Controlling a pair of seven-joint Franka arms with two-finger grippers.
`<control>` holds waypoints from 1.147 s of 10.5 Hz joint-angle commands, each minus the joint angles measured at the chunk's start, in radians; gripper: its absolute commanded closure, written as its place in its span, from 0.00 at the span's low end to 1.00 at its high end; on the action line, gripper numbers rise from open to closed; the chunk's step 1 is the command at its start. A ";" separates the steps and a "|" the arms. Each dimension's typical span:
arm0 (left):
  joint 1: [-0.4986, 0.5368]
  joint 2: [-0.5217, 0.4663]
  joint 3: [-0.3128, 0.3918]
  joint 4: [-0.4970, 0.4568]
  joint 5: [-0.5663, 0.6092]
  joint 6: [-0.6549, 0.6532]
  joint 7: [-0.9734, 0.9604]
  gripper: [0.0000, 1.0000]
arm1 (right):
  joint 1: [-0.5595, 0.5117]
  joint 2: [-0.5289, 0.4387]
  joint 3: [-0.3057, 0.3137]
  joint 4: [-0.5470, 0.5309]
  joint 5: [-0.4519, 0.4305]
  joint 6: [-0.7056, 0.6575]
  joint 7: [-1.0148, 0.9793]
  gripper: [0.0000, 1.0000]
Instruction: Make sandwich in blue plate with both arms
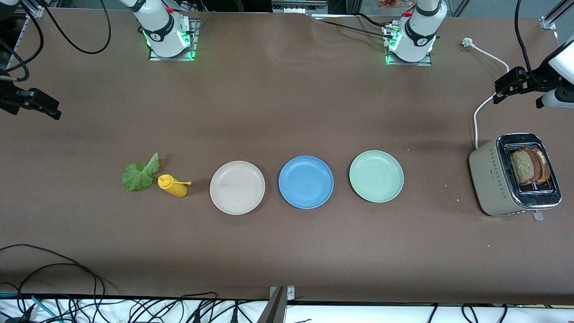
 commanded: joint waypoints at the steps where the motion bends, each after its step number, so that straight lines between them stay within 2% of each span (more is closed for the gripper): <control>1: 0.009 -0.001 -0.002 -0.008 -0.011 0.018 0.023 0.00 | 0.008 0.006 0.004 0.000 -0.006 0.010 0.039 0.00; 5: 0.024 0.005 0.000 -0.008 -0.013 0.021 0.023 0.00 | 0.031 0.040 0.004 0.000 -0.005 0.013 0.051 0.00; 8: 0.024 0.019 0.000 0.013 -0.013 0.021 0.023 0.00 | 0.031 0.057 0.015 0.050 0.108 0.015 0.049 0.00; 12: 0.026 0.019 0.000 0.015 -0.013 0.021 0.023 0.00 | 0.028 0.052 0.013 0.064 0.087 0.018 0.045 0.00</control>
